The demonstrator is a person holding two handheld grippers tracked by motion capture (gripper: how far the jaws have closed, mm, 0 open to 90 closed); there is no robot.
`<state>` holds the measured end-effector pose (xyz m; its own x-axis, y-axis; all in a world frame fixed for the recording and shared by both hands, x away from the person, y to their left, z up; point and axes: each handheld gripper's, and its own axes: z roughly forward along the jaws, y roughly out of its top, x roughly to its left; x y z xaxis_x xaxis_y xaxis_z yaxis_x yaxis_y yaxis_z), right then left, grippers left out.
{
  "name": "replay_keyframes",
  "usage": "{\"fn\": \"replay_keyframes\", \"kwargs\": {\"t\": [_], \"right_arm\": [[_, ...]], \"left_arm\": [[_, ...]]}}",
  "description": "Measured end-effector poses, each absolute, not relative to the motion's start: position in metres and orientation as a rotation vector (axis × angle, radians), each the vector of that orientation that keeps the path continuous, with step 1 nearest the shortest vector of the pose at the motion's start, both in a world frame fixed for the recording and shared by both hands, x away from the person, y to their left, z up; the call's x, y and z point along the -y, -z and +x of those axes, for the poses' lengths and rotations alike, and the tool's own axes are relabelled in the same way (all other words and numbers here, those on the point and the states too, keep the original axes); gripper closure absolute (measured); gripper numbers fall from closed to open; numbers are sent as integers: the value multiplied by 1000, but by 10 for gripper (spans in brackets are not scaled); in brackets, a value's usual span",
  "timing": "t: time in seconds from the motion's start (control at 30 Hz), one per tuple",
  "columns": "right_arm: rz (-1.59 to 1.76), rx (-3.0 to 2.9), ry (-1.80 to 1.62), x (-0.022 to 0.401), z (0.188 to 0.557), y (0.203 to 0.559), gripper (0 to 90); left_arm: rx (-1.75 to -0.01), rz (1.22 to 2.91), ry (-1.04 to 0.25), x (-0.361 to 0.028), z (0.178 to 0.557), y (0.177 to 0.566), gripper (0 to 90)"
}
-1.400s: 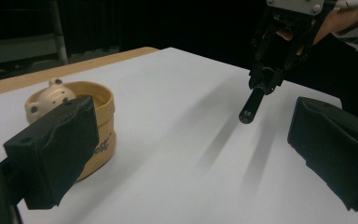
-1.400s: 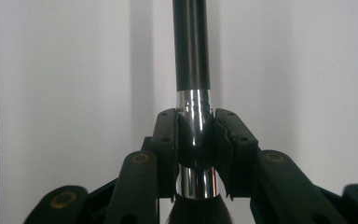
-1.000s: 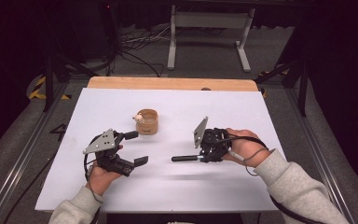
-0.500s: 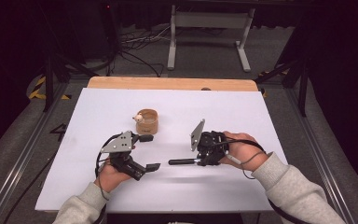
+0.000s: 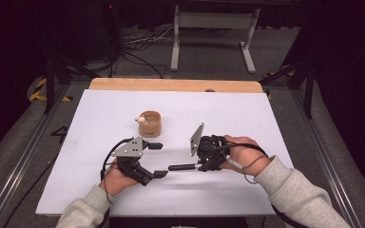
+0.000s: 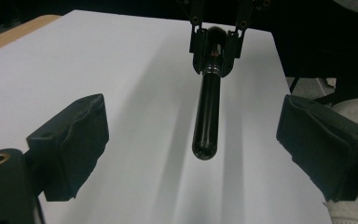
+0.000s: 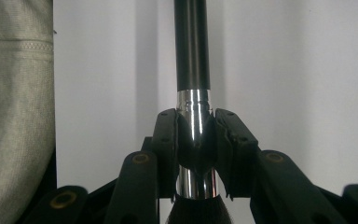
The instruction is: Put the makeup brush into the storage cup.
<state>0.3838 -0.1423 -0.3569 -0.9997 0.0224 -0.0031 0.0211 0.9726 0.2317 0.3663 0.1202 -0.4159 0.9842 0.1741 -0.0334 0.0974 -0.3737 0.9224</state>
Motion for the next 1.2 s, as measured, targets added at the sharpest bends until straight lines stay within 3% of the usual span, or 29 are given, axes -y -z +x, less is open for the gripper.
{"fn": "replay_keyframes", "kwargs": {"t": [0.57, 0.77, 1.2], "right_arm": [[11, -3122, -362, 132, 384, 357, 706], [13, -3125, -369, 131, 385, 356, 706], [26, -3133, -363, 127, 386, 355, 706]], "left_arm": [[-167, 2062, -43, -112, 369, 425, 276], [-170, 2074, -17, -110, 370, 428, 301], [-152, 2110, -9, -106, 370, 431, 463]]}}
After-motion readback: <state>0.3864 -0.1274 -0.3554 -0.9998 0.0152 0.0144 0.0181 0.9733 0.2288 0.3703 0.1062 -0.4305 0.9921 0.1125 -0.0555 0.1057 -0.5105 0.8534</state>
